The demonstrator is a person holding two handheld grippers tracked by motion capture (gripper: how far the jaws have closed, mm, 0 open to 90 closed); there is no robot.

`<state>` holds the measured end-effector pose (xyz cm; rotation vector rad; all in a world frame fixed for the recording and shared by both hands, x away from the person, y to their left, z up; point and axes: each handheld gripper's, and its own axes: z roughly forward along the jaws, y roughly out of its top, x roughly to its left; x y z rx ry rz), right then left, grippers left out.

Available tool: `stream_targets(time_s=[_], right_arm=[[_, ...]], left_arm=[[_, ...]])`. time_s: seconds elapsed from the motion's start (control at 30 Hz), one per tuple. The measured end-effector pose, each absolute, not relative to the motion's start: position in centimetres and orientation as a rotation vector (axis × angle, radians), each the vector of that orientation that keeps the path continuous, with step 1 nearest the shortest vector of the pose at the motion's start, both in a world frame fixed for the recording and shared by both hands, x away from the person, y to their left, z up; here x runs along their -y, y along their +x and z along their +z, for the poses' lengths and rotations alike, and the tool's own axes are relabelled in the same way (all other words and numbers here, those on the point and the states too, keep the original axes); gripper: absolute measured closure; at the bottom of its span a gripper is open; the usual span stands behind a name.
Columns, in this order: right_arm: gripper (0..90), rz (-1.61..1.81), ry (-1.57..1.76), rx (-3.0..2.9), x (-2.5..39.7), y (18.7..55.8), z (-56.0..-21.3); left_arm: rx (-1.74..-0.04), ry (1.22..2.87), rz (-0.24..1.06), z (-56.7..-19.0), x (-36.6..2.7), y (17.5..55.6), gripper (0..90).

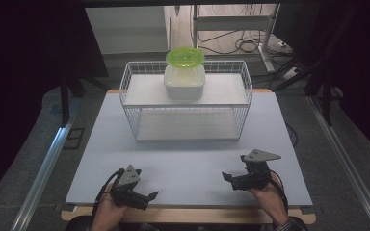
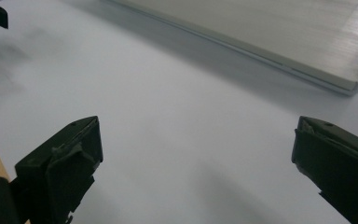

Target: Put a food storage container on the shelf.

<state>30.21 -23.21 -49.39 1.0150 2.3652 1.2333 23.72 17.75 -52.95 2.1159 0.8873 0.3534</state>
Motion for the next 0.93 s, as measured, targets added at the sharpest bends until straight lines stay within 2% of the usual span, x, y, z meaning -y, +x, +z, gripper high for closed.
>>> stream_targets(time_s=[0.93], right_arm=[[1.5,1.049,1.007,-2.454,22.9,29.7,-51.1]], left_arm=[[-0.887,2.126,0.341,-53.2,-17.7,23.9,0.2]])
